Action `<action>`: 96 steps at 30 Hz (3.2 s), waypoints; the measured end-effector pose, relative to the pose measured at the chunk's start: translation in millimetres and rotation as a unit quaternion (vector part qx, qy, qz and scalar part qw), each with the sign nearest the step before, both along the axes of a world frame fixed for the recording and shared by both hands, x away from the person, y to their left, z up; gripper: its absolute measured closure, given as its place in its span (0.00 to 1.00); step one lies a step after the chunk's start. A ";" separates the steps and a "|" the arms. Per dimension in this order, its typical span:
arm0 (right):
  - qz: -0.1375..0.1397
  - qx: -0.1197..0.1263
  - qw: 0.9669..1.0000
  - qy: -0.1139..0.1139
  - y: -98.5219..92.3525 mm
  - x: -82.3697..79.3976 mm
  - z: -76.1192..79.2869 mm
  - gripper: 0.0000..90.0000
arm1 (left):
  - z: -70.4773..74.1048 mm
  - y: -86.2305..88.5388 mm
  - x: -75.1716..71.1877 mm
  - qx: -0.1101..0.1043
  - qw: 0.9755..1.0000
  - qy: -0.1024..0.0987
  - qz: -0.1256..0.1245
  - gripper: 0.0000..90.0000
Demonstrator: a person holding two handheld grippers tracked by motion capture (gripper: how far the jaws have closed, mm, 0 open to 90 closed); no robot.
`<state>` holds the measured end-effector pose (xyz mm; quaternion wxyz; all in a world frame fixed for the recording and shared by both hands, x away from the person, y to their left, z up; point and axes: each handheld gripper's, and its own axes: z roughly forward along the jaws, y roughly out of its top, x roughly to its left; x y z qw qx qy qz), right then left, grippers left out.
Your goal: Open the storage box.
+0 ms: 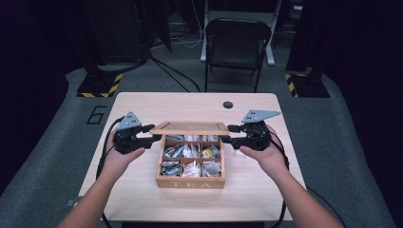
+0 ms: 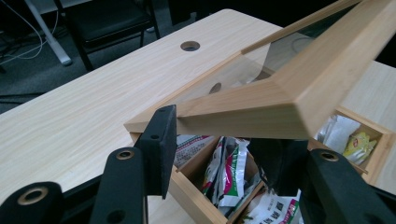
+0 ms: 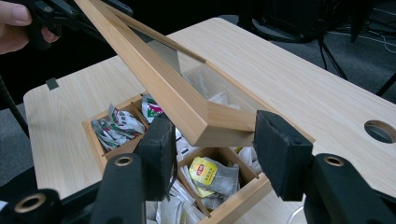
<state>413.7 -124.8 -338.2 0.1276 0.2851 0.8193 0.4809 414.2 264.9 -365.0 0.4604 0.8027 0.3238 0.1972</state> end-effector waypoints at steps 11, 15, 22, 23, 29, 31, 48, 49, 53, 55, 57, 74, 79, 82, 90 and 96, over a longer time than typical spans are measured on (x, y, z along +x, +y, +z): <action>0.004 -0.005 1.000 -0.008 0.8 2.5 -3.1 0.51 | -0.9 -0.6 5.5 0.006 1.000 -0.004 0.004 0.63; -0.008 -0.017 1.000 -0.006 2.0 7.8 -13.0 0.49 | 0.4 -0.5 8.0 0.002 1.000 -0.002 0.007 0.63; -0.018 -0.027 0.999 -0.012 5.1 21.7 -21.1 0.52 | 2.8 -1.2 13.8 0.006 1.000 0.002 0.007 0.63; -0.025 -0.030 0.999 -0.014 6.9 25.9 -22.3 0.54 | 3.5 -1.7 15.8 0.004 1.000 0.001 0.009 0.63; -0.035 -0.024 0.999 -0.010 8.4 37.8 -25.2 0.55 | 4.5 -1.5 22.2 -0.002 1.000 0.003 0.010 0.63; -0.038 -0.018 0.999 -0.005 8.6 42.0 -26.0 0.55 | 4.5 -1.5 23.9 -0.004 1.000 0.005 0.009 0.62; -0.044 0.000 0.999 0.015 7.7 58.2 -22.2 0.56 | -2.7 -2.3 41.1 -0.011 1.000 -0.001 0.019 0.62; -0.044 0.000 0.999 0.015 7.7 58.2 -22.2 0.56 | -3.2 -2.7 42.2 -0.015 1.000 -0.001 0.022 0.62; -0.048 0.000 0.999 0.008 8.6 62.2 -20.1 0.57 | -2.5 -4.3 46.8 -0.015 0.999 -0.007 0.027 0.63; -0.049 0.001 0.999 0.007 8.6 63.0 -19.9 0.57 | -2.0 -4.3 47.6 -0.016 0.999 -0.006 0.028 0.63; -0.049 0.001 0.999 0.006 9.0 64.5 -19.6 0.57 | -0.7 -4.0 49.4 -0.013 1.000 -0.004 0.025 0.64; -0.063 0.004 0.998 0.007 12.0 83.9 -30.3 0.58 | 1.3 -3.8 62.5 -0.027 0.999 -0.001 0.030 0.64; -0.062 0.011 0.998 0.012 12.4 86.9 -31.4 0.59 | -3.2 -4.7 67.8 -0.021 0.999 0.004 0.031 0.64; -0.063 0.015 0.998 0.013 12.6 88.9 -31.7 0.59 | -5.8 -5.0 71.2 -0.021 0.999 0.006 0.032 0.64; -0.068 0.021 0.997 0.021 11.9 95.7 -31.8 0.60 | -13.3 -7.0 80.4 -0.016 0.999 0.007 0.040 0.65; -0.074 0.010 0.997 0.012 13.9 97.2 -32.9 0.60 | -14.8 -5.9 82.9 -0.020 0.999 0.007 0.038 0.66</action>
